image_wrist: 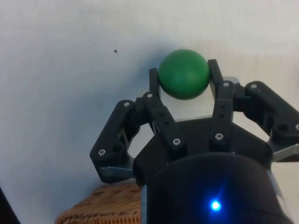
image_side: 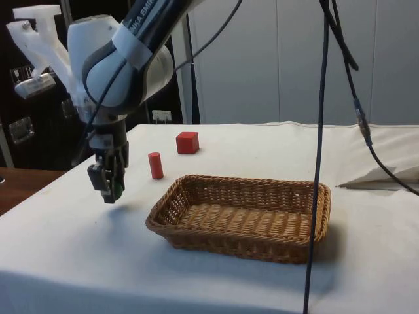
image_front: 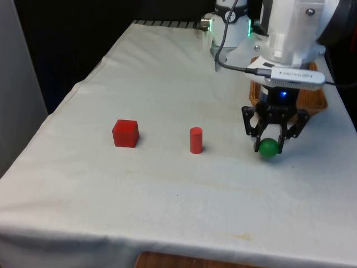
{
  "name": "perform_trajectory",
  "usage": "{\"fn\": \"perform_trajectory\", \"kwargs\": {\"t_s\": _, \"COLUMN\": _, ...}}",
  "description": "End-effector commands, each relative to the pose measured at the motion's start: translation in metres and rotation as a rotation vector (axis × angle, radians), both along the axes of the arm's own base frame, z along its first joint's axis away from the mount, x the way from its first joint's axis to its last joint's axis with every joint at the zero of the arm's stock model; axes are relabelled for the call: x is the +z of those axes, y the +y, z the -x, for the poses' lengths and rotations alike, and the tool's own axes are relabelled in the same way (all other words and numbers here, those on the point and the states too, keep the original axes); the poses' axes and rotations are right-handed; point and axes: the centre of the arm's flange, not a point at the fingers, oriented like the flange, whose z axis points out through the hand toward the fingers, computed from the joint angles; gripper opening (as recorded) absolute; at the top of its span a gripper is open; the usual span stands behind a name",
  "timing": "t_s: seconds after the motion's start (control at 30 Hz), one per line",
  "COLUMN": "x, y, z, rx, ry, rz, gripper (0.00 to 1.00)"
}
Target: Pick up the object to the left of the cylinder and place it into the basket.
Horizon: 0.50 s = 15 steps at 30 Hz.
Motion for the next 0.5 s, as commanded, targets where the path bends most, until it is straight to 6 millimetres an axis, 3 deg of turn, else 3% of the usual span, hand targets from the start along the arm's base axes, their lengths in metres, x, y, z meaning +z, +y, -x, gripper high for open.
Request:
{"fn": "perform_trajectory", "kwargs": {"t_s": 0.0, "x": 0.003, "y": 0.001, "z": 0.002, "rx": -0.002, "ry": -0.001, "rz": 0.008, "gripper": 0.0}}
{"fn": "perform_trajectory", "kwargs": {"t_s": 0.47, "x": 0.023, "y": 0.002, "z": 0.007, "rx": -0.002, "ry": -0.006, "rz": -0.002, "gripper": 0.0}}
